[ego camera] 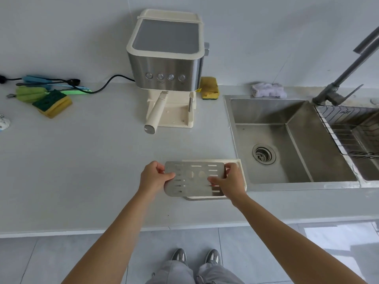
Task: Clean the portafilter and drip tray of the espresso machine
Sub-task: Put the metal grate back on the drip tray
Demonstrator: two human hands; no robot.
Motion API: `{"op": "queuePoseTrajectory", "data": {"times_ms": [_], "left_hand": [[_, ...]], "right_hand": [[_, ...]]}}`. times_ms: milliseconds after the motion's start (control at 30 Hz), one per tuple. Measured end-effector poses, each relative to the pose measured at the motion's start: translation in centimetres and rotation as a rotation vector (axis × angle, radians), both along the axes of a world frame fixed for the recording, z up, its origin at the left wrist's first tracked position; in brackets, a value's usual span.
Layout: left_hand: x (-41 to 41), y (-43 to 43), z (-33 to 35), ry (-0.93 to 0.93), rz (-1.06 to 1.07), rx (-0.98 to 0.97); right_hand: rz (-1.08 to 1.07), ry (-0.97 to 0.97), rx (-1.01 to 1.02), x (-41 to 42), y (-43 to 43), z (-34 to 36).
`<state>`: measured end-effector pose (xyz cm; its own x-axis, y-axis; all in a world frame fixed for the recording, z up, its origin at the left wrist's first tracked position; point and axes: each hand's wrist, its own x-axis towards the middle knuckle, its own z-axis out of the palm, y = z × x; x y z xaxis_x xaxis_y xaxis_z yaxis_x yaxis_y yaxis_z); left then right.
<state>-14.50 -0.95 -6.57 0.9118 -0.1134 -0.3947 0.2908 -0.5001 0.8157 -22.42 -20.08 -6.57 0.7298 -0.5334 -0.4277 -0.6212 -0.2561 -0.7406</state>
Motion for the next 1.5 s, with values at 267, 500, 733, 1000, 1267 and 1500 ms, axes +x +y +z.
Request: {"op": "queuePoseTrajectory", "data": {"times_ms": [267, 500, 733, 1000, 1267, 1500], "left_hand": [[-0.4, -4.9, -1.9, -0.030, -0.227, 0.208], [0.5, -5.6, -2.7, -0.091, -0.314, 0.367], [1.1, -5.9, -3.1, -0.133, -0.428, 0.452], [1.3, -5.7, -3.1, -0.179, -0.457, 0.494], [0.9, -5.6, -3.0, -0.179, -0.419, 0.433], [0.2, -5.3, -3.3, -0.201, -0.295, 0.331]], "right_hand": [[0.031, 0.038, -0.062, -1.3, -5.0, -0.5], [0.156, 0.082, -0.174, -0.2, -6.4, -1.2], [0.254, 0.171, -0.271, -0.1, -7.4, -1.7], [0.327, 0.225, -0.395, 0.1, -7.1, -2.0], [0.346, 0.242, -0.412, 0.2, -6.9, -2.2], [0.335, 0.209, -0.383, -0.4, -7.1, -2.5]]}}
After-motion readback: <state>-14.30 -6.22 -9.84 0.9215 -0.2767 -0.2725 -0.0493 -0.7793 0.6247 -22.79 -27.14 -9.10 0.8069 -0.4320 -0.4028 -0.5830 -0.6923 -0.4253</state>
